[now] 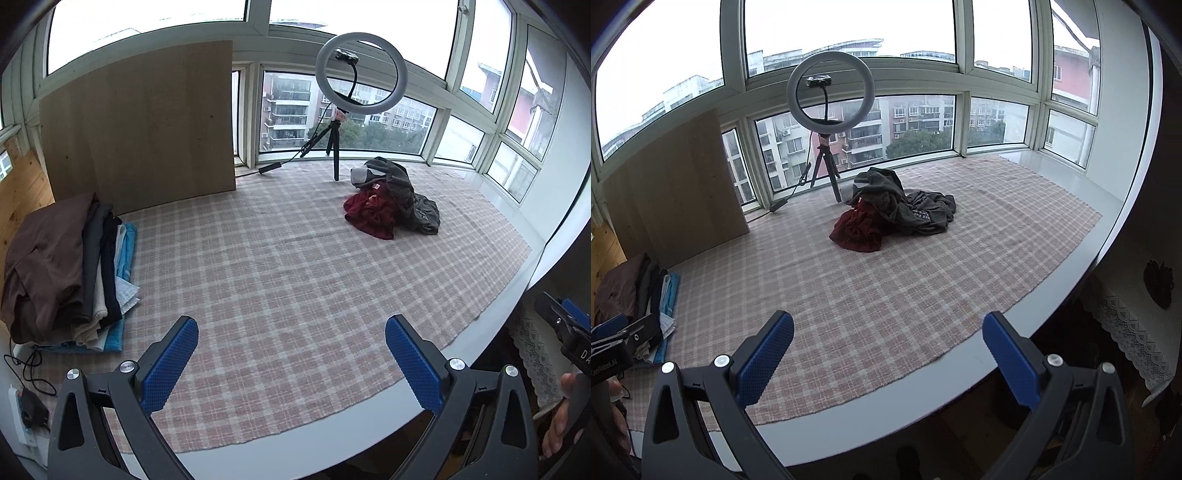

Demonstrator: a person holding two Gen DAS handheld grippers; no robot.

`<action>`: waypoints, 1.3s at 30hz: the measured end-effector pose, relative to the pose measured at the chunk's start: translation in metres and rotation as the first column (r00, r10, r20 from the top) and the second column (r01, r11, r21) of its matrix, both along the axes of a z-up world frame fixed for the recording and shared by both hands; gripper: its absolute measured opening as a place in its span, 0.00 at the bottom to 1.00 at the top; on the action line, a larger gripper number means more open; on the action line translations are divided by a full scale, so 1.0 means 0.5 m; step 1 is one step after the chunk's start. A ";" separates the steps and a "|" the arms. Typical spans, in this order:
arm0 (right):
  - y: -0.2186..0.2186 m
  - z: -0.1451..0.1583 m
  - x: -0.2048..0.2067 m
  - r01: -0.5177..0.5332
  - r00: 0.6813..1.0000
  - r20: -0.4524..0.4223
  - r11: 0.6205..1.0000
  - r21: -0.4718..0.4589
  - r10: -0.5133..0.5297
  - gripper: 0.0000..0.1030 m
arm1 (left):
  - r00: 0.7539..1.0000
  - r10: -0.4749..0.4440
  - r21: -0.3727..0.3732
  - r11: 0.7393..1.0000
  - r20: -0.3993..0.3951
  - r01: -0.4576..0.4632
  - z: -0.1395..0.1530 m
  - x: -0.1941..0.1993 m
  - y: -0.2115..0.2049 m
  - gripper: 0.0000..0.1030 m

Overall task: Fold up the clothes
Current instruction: 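Move the right gripper toward the red and grey clothes pile, then grasp the dark red sweater with the right gripper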

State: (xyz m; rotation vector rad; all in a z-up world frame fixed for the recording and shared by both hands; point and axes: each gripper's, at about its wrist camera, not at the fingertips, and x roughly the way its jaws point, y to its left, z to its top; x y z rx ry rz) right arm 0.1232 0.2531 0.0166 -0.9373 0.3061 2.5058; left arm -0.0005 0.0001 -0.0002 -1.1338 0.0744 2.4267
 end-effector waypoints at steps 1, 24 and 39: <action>0.005 -0.002 0.000 -0.001 1.000 0.001 1.000 0.000 0.001 1.00 | 1.000 -0.001 0.008 1.000 0.007 0.001 -0.001 -0.002 0.000 0.99; 0.388 -0.015 -0.344 -0.317 0.945 -0.059 0.946 0.066 0.321 0.99 | 0.972 0.234 -0.052 0.971 -0.004 -0.234 0.025 -0.177 0.175 0.99; 0.370 -0.230 -0.695 -0.618 0.741 0.033 0.700 -0.358 0.671 0.38 | 0.912 0.409 -0.159 0.899 -0.026 -0.407 0.009 -0.225 0.221 0.99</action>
